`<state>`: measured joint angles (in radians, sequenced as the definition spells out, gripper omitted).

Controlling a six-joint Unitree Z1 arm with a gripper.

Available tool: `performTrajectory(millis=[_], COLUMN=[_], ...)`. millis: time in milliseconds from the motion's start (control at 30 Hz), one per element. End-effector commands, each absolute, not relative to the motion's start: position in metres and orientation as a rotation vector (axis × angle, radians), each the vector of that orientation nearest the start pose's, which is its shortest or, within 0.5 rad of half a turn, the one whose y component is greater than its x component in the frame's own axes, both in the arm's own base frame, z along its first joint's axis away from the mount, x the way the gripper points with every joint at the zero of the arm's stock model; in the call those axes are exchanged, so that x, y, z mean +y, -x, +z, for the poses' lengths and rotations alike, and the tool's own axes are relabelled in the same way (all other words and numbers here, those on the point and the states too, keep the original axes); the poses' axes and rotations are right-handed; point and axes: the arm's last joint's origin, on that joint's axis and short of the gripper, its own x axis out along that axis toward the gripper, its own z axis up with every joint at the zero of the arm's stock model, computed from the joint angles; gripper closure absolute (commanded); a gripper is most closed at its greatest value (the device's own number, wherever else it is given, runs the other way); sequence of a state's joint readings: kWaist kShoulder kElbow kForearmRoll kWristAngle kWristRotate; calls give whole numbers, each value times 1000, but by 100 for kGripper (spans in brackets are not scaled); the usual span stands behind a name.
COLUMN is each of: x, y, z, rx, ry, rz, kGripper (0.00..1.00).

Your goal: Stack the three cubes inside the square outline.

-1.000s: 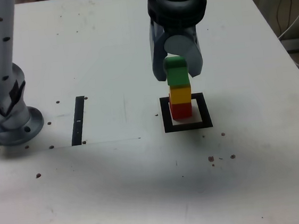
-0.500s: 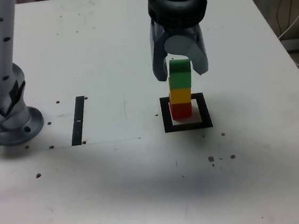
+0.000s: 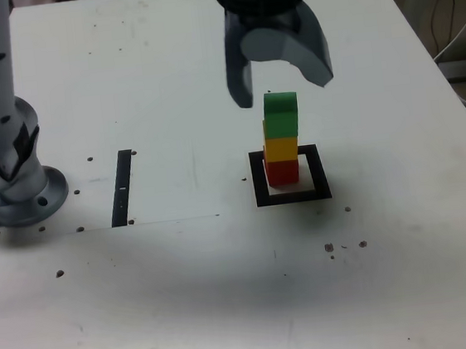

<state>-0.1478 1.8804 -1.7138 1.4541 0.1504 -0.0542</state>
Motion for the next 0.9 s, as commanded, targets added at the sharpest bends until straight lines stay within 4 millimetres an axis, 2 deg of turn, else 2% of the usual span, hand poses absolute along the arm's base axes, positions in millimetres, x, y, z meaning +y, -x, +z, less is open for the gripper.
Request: performTrajectory(millis=[0,200,333,600,700,867], x=[-37,-29,-16,7,10,10], y=[-310,-269,-234,-165,-147,-134], z=[346,360,359,332,316,299], rx=[1595,1621,1683,1799,1826,1820], ry=[-188,-186,-176,-120,-98,-79], rz=[30,13,15,10,12,-1], kGripper=[1,1,1,1,1,0])
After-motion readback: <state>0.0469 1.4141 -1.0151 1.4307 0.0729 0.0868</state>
